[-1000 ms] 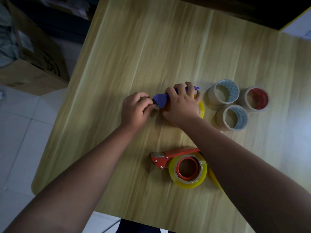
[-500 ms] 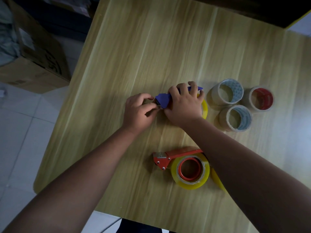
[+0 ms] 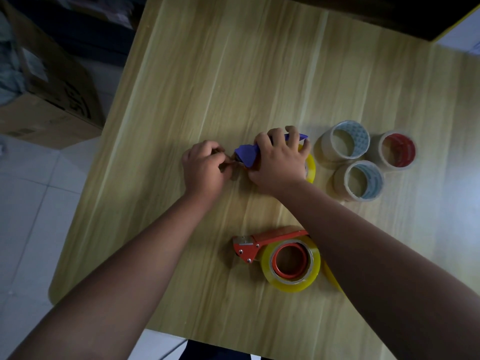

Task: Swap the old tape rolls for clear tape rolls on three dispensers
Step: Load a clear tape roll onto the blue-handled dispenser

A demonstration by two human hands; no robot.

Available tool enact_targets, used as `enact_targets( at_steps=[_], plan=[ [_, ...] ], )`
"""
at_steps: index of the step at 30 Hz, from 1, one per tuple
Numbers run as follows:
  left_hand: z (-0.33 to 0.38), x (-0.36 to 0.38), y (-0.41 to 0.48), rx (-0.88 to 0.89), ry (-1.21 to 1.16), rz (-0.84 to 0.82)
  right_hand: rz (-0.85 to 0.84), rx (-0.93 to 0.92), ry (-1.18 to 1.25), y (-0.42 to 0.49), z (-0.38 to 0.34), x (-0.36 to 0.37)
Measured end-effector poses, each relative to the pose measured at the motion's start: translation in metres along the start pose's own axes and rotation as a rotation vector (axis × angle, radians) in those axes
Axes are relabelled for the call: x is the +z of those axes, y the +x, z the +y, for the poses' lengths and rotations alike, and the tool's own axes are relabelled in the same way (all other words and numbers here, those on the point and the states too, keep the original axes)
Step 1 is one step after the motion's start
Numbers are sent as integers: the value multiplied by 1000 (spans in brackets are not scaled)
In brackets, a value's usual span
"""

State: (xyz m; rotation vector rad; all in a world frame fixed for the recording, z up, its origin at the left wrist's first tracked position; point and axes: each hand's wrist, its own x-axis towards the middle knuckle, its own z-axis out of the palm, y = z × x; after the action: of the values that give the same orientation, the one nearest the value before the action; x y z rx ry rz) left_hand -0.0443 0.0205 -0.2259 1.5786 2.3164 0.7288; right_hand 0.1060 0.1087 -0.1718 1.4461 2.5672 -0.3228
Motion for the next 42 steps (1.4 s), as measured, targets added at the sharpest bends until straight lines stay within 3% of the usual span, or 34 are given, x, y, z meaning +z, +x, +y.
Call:
enact_targets(
  at_steps=[5,10,16,22,32,42],
  plan=[
    [-9,-9,3,-51,11,-22,-148,-105,108,-5,17,-17],
    [-14,-27,2,-84,-30,-35,-118,-98,145,-40,44,-31],
    [30,-45,15,29,-347,-131,-278,-31,207,-50,60,-36],
    [61,-49,39,131,49,-493,-228,-13,245,-54,68,-40],
    [91,-44,9,66,2,-625,-250,48,245,-100,88,-27],
    [118,-26,-12,17,-32,-620,-229,26,331,-124,127,-21]
  ],
)
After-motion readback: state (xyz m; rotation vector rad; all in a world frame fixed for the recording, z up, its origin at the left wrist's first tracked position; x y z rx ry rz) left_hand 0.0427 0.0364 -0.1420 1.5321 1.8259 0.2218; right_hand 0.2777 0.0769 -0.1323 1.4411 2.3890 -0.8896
